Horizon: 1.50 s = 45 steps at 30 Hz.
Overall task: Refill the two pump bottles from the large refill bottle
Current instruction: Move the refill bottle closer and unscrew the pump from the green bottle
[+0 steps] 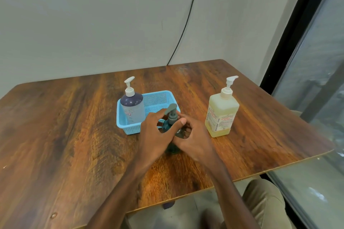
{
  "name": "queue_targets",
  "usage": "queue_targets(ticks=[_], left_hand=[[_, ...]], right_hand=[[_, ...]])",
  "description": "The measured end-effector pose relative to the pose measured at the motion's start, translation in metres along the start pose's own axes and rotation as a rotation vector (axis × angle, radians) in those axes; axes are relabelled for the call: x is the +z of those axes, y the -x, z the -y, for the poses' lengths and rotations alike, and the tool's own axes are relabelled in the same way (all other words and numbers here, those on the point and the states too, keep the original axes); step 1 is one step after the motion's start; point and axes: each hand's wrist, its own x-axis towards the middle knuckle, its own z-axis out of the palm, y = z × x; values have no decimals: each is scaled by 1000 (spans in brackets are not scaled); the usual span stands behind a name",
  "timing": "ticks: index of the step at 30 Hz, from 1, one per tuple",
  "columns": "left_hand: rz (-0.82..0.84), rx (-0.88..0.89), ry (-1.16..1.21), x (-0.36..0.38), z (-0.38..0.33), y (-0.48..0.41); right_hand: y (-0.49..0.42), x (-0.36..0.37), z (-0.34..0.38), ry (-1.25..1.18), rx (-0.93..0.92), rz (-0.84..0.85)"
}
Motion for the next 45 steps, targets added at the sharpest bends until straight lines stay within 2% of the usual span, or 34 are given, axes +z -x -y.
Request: queue_targets(ticks=[4,9,19,25,28,33,38,45], left_hand=[[28,17,52,-15,2,7],[-28,30,88,-20,-11,4],[-6,43,45,-17,-6,6],[77,30,30,-18,-6,13],[120,28,26,-20,2,13],[236,94,-112,-22,9,14],[169,77,-141,-15,10,13],[151,80,-170,-15,14,12]], right_hand=[[-2,2,-4,-23,27,-5],[-2,3,-6,-19,20,-7],[0,1,-3,-29,20,-1],[5,-16,-5,-93,71,218],[7,-40,4,-79,34,266],[-3,-42,23,-77,-57,77],[-10,-19,24,93,-76,-13],[-16,-31,48,11,-172,-106]])
